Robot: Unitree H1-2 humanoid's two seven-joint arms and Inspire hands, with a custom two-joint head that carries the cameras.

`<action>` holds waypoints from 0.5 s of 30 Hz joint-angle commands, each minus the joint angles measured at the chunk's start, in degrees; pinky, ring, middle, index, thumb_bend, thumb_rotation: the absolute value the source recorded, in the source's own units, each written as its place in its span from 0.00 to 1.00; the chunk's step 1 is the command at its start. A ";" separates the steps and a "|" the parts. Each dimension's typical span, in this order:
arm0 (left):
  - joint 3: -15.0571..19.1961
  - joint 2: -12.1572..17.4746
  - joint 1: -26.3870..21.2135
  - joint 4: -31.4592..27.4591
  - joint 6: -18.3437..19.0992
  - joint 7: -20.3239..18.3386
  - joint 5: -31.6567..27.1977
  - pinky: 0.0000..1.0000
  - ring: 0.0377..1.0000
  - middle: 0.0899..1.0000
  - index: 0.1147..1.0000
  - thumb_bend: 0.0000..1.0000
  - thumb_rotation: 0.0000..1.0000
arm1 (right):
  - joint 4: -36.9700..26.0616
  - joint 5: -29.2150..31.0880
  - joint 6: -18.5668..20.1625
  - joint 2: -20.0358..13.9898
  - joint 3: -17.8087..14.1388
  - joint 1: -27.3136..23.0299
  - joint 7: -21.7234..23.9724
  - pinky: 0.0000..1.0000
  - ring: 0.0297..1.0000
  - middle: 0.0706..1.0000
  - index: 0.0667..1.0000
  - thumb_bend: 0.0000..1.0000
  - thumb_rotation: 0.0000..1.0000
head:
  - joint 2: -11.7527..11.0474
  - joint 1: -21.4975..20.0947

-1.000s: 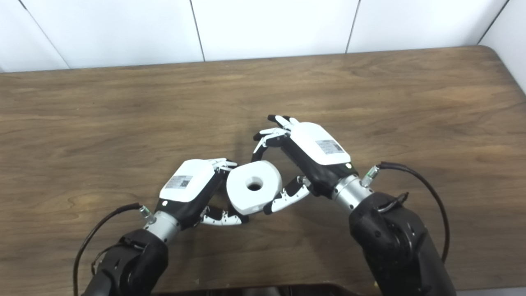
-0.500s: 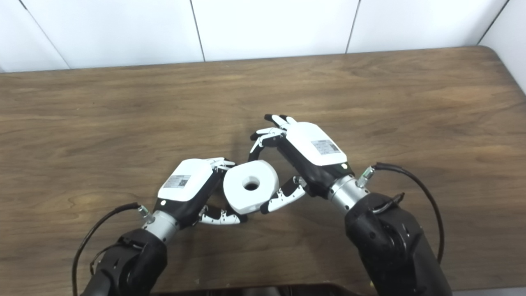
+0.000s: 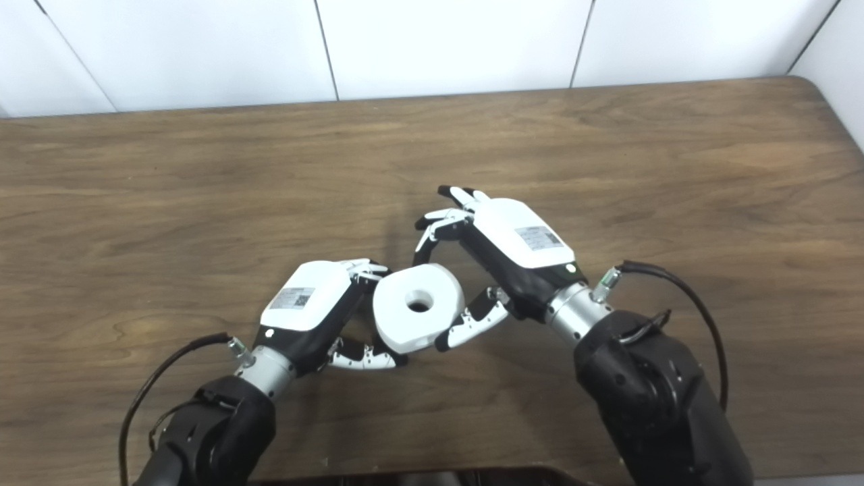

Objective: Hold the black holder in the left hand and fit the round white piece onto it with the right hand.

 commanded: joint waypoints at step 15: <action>-0.87 -0.10 1.05 -0.11 -0.02 -2.95 -0.90 0.84 0.87 0.79 0.42 0.51 0.06 | -0.76 -0.46 0.52 -1.63 0.37 0.38 3.22 1.00 0.98 0.80 0.44 0.53 0.14 | 0.30 0.13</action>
